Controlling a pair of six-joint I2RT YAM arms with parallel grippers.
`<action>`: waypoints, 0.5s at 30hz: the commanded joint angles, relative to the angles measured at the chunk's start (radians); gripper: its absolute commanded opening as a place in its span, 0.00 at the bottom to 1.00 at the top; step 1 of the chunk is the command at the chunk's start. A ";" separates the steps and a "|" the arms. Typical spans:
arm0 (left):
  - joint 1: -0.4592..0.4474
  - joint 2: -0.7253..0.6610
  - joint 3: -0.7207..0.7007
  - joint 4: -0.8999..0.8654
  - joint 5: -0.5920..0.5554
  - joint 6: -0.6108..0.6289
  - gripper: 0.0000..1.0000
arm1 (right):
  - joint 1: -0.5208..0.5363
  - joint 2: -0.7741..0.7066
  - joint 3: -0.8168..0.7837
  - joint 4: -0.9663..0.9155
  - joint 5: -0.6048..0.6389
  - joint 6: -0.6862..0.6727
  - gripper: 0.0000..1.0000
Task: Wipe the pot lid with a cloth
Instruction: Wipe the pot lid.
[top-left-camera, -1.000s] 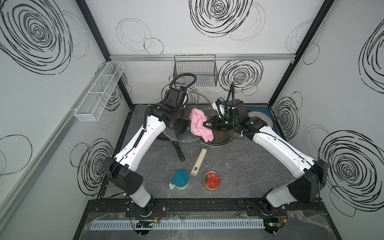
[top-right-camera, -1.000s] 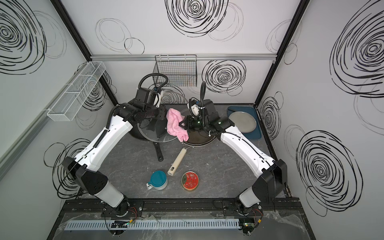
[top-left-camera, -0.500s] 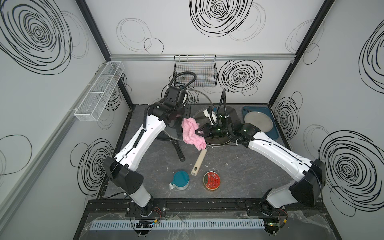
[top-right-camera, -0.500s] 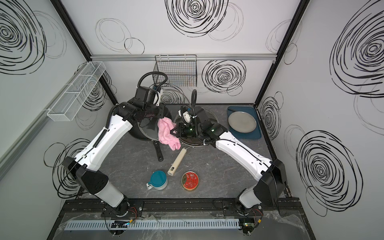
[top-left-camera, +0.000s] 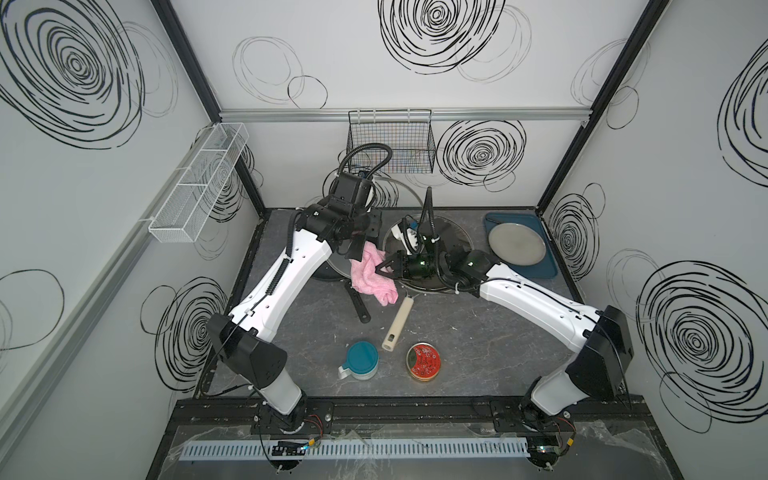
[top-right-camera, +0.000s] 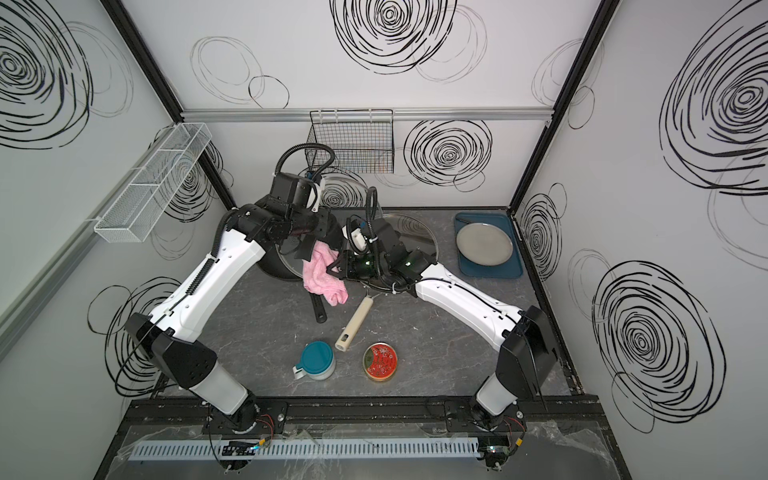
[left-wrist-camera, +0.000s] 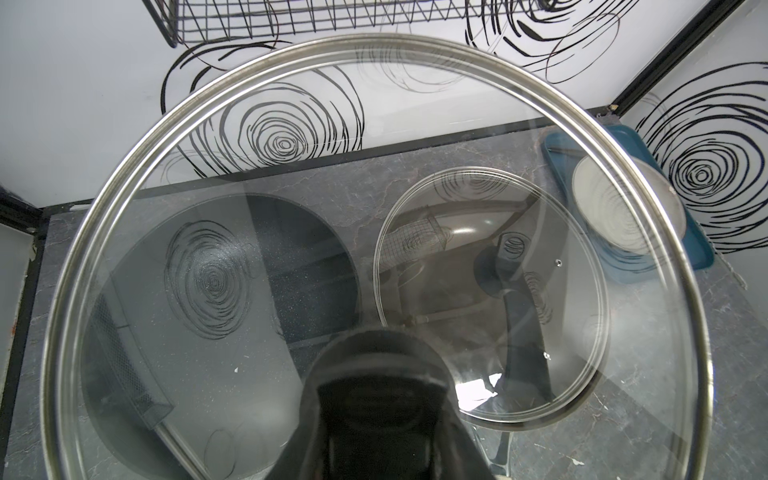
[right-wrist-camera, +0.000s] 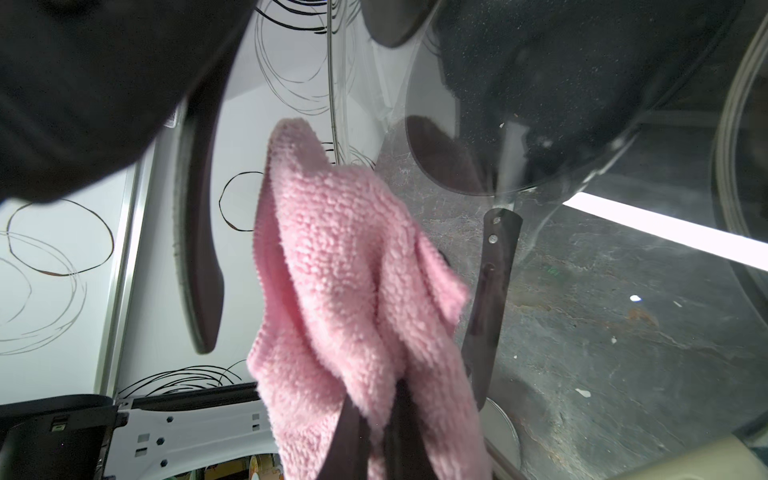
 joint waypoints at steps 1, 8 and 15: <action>0.009 -0.054 0.036 0.158 -0.013 -0.011 0.00 | 0.010 0.014 0.026 0.061 0.012 0.036 0.00; 0.011 -0.051 0.030 0.162 -0.014 -0.011 0.00 | 0.025 0.042 0.055 0.080 0.005 0.051 0.00; 0.018 -0.053 0.030 0.159 -0.014 -0.006 0.00 | 0.027 0.041 0.054 0.074 0.017 0.051 0.00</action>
